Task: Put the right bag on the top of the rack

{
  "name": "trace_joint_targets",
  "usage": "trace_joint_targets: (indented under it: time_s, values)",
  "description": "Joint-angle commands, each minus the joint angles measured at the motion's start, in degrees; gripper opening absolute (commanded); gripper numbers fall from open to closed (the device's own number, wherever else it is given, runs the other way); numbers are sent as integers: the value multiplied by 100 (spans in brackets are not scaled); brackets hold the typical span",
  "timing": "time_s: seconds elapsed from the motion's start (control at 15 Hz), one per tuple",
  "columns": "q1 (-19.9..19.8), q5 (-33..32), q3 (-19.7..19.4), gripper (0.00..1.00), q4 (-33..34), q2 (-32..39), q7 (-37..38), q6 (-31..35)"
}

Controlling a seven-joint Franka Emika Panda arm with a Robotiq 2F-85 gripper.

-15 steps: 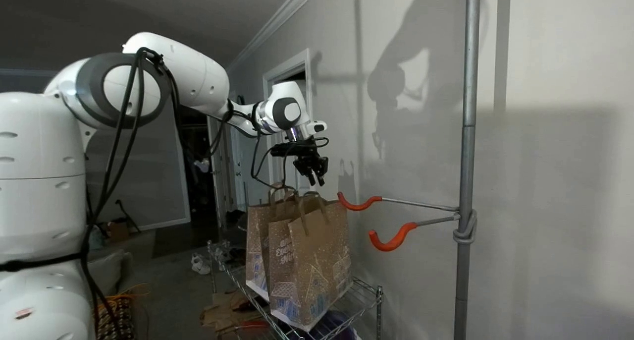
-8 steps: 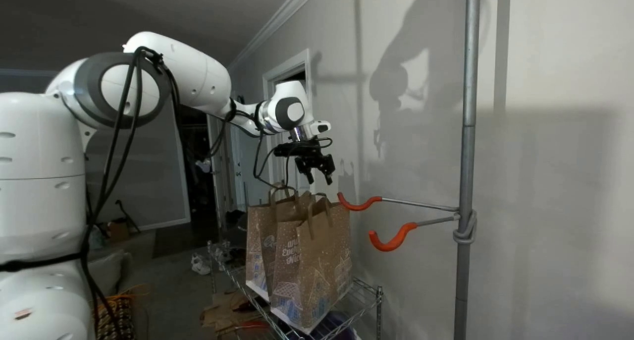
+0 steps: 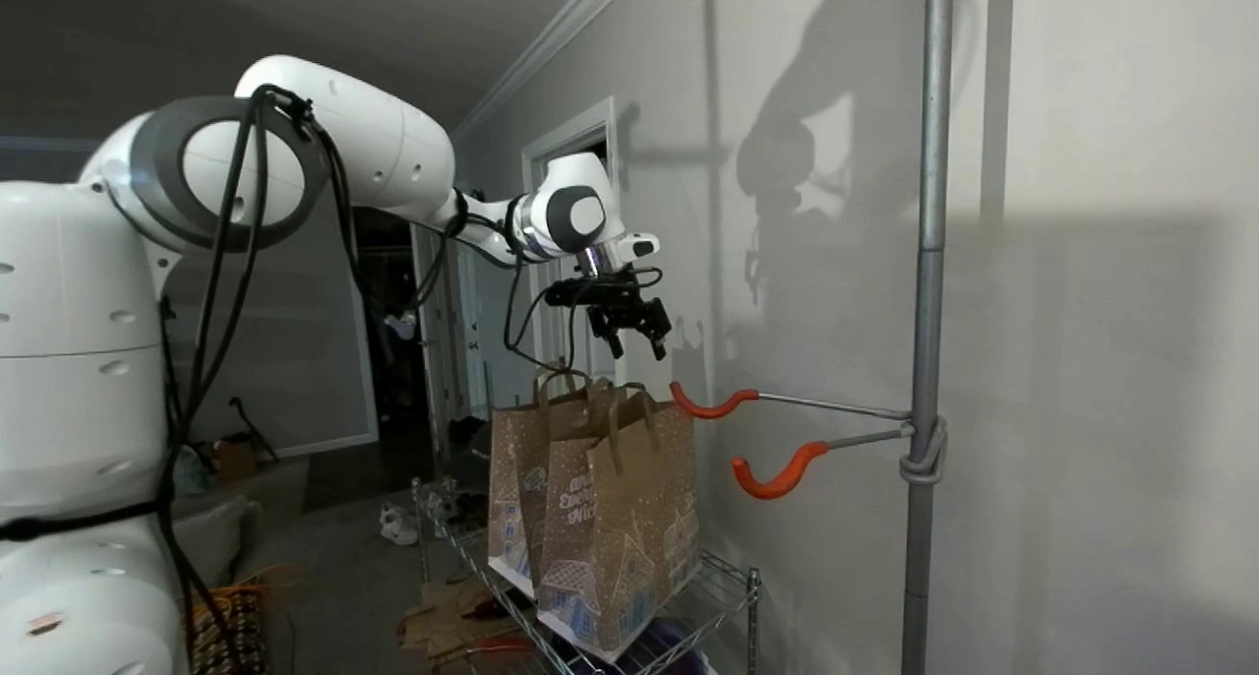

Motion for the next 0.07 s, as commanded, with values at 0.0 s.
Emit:
trace_joint_targets:
  time_s: [0.0]
  values:
    - [2, -2, 4, 100, 26, 8, 4, -27]
